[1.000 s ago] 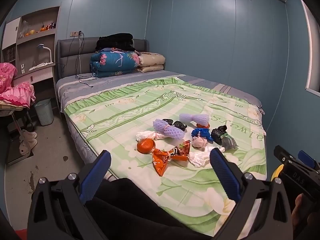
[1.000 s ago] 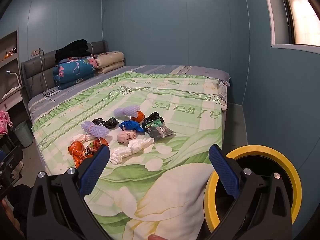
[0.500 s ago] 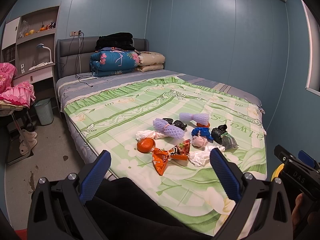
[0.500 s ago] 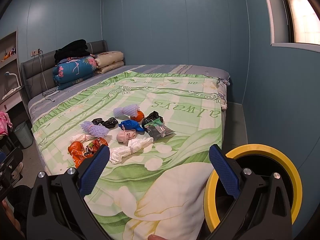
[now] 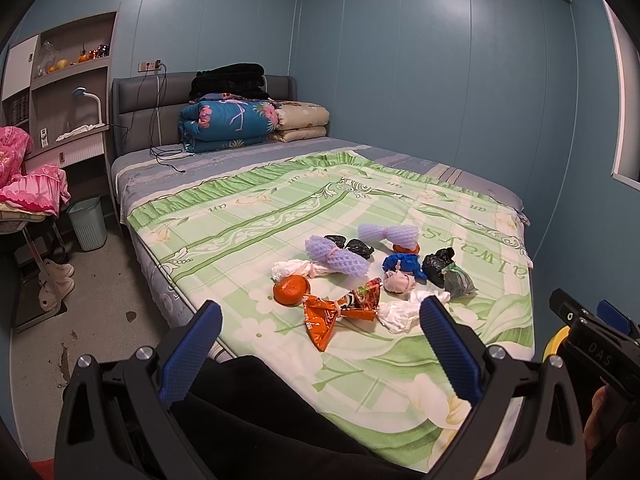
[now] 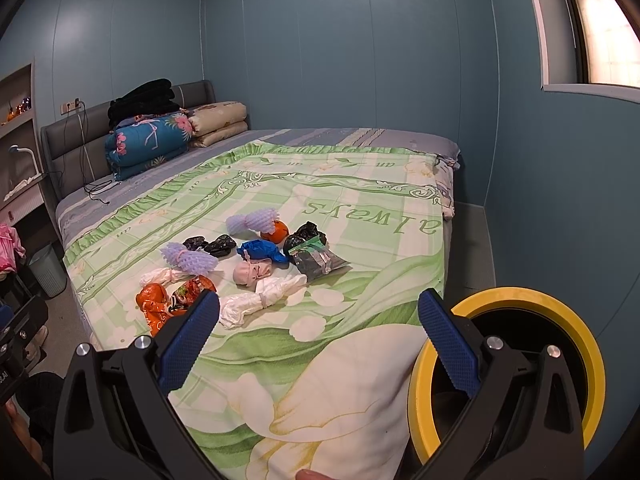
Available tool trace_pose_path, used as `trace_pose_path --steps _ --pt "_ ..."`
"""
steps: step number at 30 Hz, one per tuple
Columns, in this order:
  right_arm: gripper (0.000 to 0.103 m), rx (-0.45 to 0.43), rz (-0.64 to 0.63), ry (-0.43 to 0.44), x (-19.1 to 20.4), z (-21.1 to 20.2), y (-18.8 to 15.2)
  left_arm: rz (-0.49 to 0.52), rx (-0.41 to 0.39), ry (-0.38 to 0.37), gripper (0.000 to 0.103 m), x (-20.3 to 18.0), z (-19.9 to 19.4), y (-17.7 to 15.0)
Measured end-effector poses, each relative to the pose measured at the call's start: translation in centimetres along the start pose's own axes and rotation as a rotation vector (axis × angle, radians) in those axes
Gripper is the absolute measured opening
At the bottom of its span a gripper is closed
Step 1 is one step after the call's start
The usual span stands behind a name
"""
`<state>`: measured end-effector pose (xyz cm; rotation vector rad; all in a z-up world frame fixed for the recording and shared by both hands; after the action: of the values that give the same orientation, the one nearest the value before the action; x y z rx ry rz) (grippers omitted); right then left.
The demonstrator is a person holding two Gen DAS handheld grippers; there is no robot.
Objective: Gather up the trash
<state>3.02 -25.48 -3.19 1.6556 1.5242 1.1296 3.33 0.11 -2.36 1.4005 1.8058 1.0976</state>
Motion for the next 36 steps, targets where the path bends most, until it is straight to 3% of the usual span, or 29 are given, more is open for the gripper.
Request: trace_pose_path --steps 36 --pt "0.095 0.008 0.007 -0.001 -0.06 0.23 -0.13 0.003 0.009 0.000 0.096 -0.28 0.38 -0.55"
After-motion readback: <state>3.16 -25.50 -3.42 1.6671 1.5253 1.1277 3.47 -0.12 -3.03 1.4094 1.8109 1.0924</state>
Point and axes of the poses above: each gripper's, at about its wrist camera, not at the fingertips, and z roughly the way its jaws point, x to its left, y to its top, the point moved 4 cm from there along z, roughly the way its jaws point, and after that the axes turned 14 degrees about y, right-handed, at the moved point
